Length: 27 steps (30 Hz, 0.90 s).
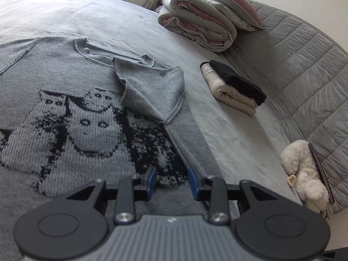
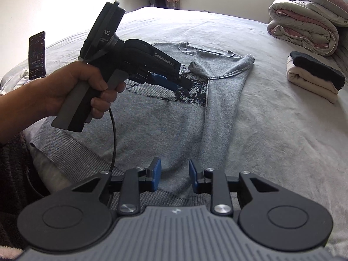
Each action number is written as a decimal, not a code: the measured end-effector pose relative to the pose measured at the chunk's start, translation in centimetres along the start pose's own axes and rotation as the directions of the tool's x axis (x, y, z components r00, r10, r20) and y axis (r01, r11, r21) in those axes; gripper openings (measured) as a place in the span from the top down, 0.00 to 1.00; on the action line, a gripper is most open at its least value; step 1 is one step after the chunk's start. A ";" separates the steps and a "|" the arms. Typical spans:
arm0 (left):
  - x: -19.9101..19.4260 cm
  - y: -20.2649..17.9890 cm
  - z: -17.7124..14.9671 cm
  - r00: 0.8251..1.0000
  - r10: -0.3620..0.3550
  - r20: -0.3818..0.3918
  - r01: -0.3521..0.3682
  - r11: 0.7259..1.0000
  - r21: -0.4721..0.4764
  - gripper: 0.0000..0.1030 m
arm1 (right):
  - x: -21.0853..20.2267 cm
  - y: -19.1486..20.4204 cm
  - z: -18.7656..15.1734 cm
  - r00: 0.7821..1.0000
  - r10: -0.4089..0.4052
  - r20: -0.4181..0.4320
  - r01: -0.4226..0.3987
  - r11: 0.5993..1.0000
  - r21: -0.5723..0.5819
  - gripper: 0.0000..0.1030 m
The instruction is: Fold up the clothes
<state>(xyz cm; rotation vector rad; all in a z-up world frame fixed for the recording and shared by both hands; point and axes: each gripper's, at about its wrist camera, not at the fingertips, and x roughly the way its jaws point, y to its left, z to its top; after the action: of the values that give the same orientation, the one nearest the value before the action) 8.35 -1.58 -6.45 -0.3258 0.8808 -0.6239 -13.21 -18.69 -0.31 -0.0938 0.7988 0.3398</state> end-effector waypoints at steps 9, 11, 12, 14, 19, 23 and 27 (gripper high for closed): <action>1.3 -2.3 -2.3 0.990 -0.129 -0.062 0.129 0.992 -0.003 0.73 | 1.5 0.2 -2.0 0.993 -0.101 -0.066 0.102 0.995 0.006 0.72; 1.6 -2.7 -2.3 0.989 -0.133 -0.065 0.133 0.991 0.007 0.73 | 2.0 0.0 -2.5 0.988 -0.129 -0.083 0.130 0.991 0.011 0.74; 1.8 -2.9 -2.4 0.989 -0.134 -0.066 0.135 0.991 0.011 0.73 | 2.1 0.0 -2.7 0.986 -0.145 -0.087 0.146 0.989 0.010 0.74; 2.0 -2.9 -2.3 0.989 -0.136 -0.065 0.137 0.991 0.005 0.73 | 2.1 -0.1 -3.0 0.982 -0.170 -0.087 0.171 0.985 0.012 0.74; 2.8 -2.4 -2.2 0.989 -0.132 -0.066 0.129 0.991 -0.038 0.73 | 2.0 -0.9 -3.7 0.973 -0.212 -0.091 0.216 0.975 0.043 0.79; 3.3 -1.5 -2.1 0.987 -0.143 -0.070 0.135 0.985 -0.105 0.72 | 1.5 -1.8 -3.8 0.970 -0.224 -0.089 0.232 0.969 0.082 0.93; 3.5 -0.9 -2.1 0.985 -0.163 -0.062 0.151 0.975 -0.160 0.69 | -0.1 -1.9 -3.1 0.983 -0.172 -0.055 0.178 0.975 0.133 0.94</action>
<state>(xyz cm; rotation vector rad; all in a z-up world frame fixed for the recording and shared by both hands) 8.02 -4.47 -9.44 -0.5187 0.9847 -0.7193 -14.79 -21.18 -2.45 -0.0422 0.8484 0.1152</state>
